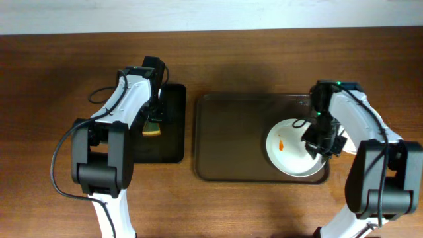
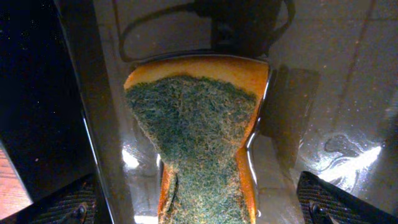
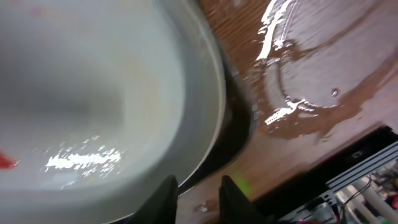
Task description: Clean dirty plates on tray and stack at the side
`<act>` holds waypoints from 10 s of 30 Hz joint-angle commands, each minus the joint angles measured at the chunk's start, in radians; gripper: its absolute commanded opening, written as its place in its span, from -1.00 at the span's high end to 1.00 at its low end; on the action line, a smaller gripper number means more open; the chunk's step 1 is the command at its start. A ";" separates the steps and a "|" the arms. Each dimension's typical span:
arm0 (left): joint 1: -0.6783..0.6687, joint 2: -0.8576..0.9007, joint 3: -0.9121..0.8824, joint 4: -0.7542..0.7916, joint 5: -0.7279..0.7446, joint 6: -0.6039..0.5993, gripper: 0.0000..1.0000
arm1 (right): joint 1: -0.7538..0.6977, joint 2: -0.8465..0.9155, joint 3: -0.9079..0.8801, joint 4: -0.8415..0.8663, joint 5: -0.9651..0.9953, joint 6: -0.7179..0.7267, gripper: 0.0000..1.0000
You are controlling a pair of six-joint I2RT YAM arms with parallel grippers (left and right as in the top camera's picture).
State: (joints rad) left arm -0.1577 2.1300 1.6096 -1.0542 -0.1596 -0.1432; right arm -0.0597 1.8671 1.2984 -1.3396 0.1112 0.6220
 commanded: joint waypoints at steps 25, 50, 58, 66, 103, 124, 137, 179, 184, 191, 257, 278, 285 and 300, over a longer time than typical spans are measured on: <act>0.002 0.004 -0.006 -0.001 0.007 -0.002 -0.99 | -0.043 -0.020 -0.196 0.239 -0.029 -0.023 0.92; 0.002 0.004 -0.006 -0.001 0.007 -0.002 -0.99 | 0.154 -0.002 -0.026 0.572 -0.245 -0.522 -0.20; 0.001 0.004 -0.006 -0.001 0.007 -0.002 -1.00 | 0.159 0.064 -0.046 0.621 -0.228 -0.521 0.20; 0.002 0.004 -0.006 -0.001 0.007 -0.002 -0.99 | 0.153 0.075 -0.068 0.629 -0.231 -0.520 0.92; 0.001 0.056 -0.006 0.187 0.160 -0.047 -0.18 | 0.092 0.075 -0.049 0.566 -0.232 -0.461 0.90; 0.004 0.074 0.021 -0.026 0.111 0.035 -0.33 | 0.092 0.075 -0.049 0.566 -0.232 -0.461 0.87; 0.004 0.074 0.021 0.119 0.111 0.035 0.21 | 0.092 0.075 -0.049 0.597 -0.232 -0.461 0.53; -0.003 -0.079 0.214 0.016 0.089 0.014 1.00 | 0.031 0.051 0.002 0.516 -0.466 -0.515 0.04; -0.005 -0.079 0.211 0.021 0.084 0.014 1.00 | 0.031 0.051 0.002 0.510 -0.466 -0.522 0.03; -0.021 -0.079 0.258 0.185 0.626 0.005 1.00 | -0.072 0.051 0.002 0.476 -0.694 -0.624 -0.12; -0.528 0.227 0.274 0.151 0.293 0.025 0.93 | 0.035 0.052 -0.111 0.612 -0.518 -0.509 0.92; -0.494 0.088 0.322 0.271 -0.292 0.002 1.00 | 0.035 0.052 -0.111 0.611 -0.521 -0.509 0.92; -0.389 -0.050 0.322 -0.040 -0.219 -0.108 1.00 | 0.035 0.052 -0.111 0.611 -0.523 -0.508 0.53; 0.026 -0.049 -0.084 0.080 0.107 -0.092 0.80 | 0.035 0.052 -0.111 0.611 -0.525 -0.509 0.14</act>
State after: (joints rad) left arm -0.1329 2.0945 1.6016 -1.0473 -0.0296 -0.2459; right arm -0.0288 1.9312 1.1927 -0.7280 -0.4271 0.1200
